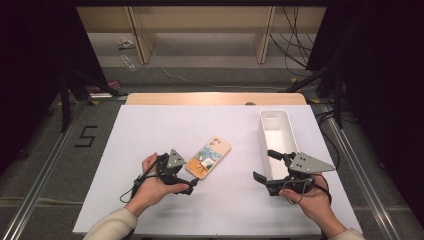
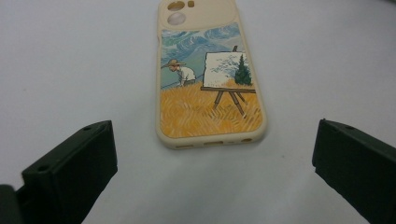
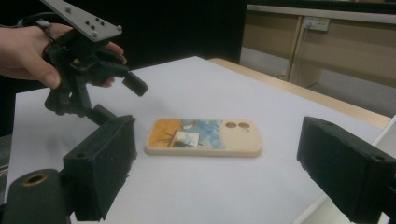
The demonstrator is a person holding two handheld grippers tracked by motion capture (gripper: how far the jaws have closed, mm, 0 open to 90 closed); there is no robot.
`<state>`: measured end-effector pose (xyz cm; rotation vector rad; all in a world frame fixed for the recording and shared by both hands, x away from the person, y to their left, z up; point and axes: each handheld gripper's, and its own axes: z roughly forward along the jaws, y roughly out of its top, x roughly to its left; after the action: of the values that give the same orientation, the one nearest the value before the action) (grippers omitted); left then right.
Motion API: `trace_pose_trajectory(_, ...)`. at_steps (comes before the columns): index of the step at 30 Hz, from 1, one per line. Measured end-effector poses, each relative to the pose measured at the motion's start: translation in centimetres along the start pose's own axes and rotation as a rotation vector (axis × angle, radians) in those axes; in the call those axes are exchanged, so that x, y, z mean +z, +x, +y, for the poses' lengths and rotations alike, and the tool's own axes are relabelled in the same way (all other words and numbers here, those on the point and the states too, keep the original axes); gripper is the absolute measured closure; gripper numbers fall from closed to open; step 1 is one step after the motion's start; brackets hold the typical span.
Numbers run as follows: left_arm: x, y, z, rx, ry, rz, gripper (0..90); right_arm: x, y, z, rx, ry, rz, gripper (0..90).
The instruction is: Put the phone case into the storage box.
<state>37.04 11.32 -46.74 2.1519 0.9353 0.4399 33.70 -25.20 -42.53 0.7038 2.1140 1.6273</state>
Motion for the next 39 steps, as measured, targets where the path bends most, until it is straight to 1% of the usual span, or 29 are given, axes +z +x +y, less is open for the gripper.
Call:
trace_pose_trajectory(1,0.5,0.0,0.2,0.000,0.007,0.007,0.0,0.0,0.0,0.0,-0.001,0.000,0.001,12.5)
trace_pose_trajectory(2,0.5,0.0,0.2,0.000,0.007,0.007,0.0,0.0,0.0,0.0,-0.001,0.000,0.001,12.5)
trace_pose_trajectory(4,1.3,0.0,0.5,-0.003,0.018,0.004,0.0,0.0,0.0,0.0,-0.001,-0.001,0.002,12.5)
trace_pose_trajectory(5,1.3,0.0,0.5,-0.003,0.018,0.004,0.0,0.0,0.0,0.0,-0.001,-0.001,0.002,12.5)
trace_pose_trajectory(11,2.7,-0.2,0.8,0.003,0.040,-0.018,0.0,0.0,0.0,0.0,0.000,0.000,0.002,12.5)
trace_pose_trajectory(17,3.4,0.1,0.9,-0.002,0.046,-0.025,0.0,0.0,0.0,0.0,0.000,0.000,0.003,12.5)
trace_pose_trajectory(21,3.9,0.1,1.0,0.015,0.059,-0.024,0.0,0.0,0.1,0.0,-0.001,0.000,0.004,12.4)
trace_pose_trajectory(26,4.4,0.2,1.2,0.015,0.071,-0.025,0.0,0.1,0.1,0.0,0.001,0.000,0.004,12.4)
trace_pose_trajectory(29,4.7,0.2,1.3,0.031,0.080,-0.031,0.0,0.1,0.1,0.0,0.000,0.001,0.005,12.4)
trace_pose_trajectory(31,4.9,0.1,1.4,0.050,0.089,-0.036,0.0,0.1,0.1,0.0,0.001,0.001,0.006,12.4)
trace_pose_trajectory(34,5.1,0.3,1.4,0.049,0.095,-0.038,0.0,0.1,0.0,0.0,0.004,0.001,0.006,12.4)
trace_pose_trajectory(39,5.5,0.3,1.6,0.062,0.103,-0.052,0.0,0.1,0.0,0.0,0.004,0.000,0.006,12.4)
